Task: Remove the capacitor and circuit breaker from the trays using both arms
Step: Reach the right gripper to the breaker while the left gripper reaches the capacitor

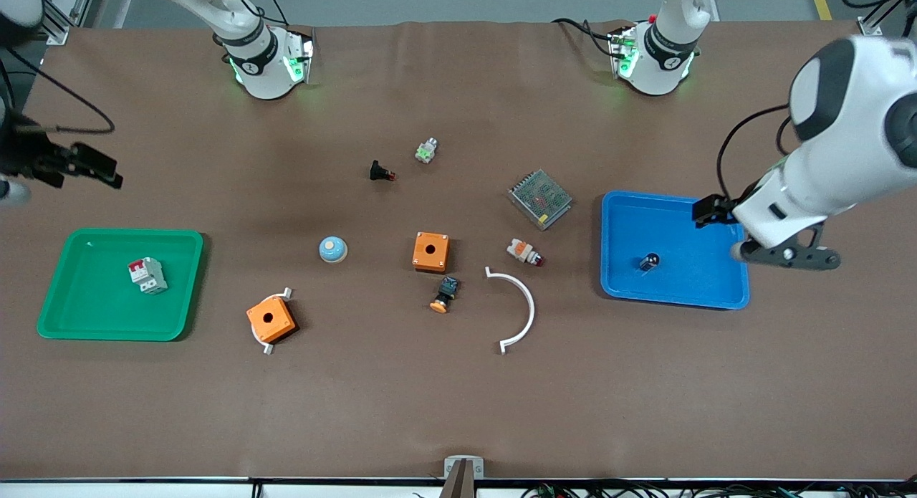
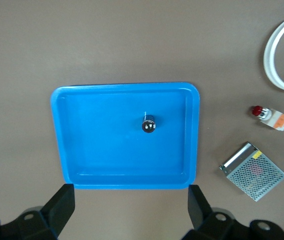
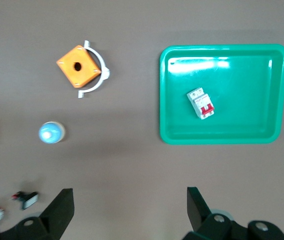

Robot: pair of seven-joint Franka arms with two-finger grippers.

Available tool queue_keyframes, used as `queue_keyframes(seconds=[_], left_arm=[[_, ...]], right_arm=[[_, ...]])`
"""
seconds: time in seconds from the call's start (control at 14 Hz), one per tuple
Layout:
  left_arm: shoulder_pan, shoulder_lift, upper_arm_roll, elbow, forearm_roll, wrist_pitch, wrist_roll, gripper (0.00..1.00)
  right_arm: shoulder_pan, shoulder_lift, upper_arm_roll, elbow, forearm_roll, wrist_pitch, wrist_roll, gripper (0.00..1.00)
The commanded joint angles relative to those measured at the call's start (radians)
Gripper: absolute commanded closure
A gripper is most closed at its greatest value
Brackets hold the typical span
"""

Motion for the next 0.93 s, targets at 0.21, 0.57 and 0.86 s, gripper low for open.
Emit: queue_keyframes(seconds=[0.21,0.57,0.86], left_arm=[[0.012,0.077,-0.005,-0.219,-0.045,0.289,0.028,0.0],[0.003,0.175,-0.01,-0.376,-0.043,0.556,0.03,0.0],[0.0,0.216,-0.011,-0.413,-0.039,0.629,0.03,0.0]], right_arm=[[-0.133,0.255,0.013,0.017,-0.016,0.178,-0.223,0.0],[-0.193,0.338,0.013,-0.11,-0.017,0.442,-0.349,0.05],[-0.237,0.42,0.014,-0.131,-0.017,0.543,-0.507,0.07]])
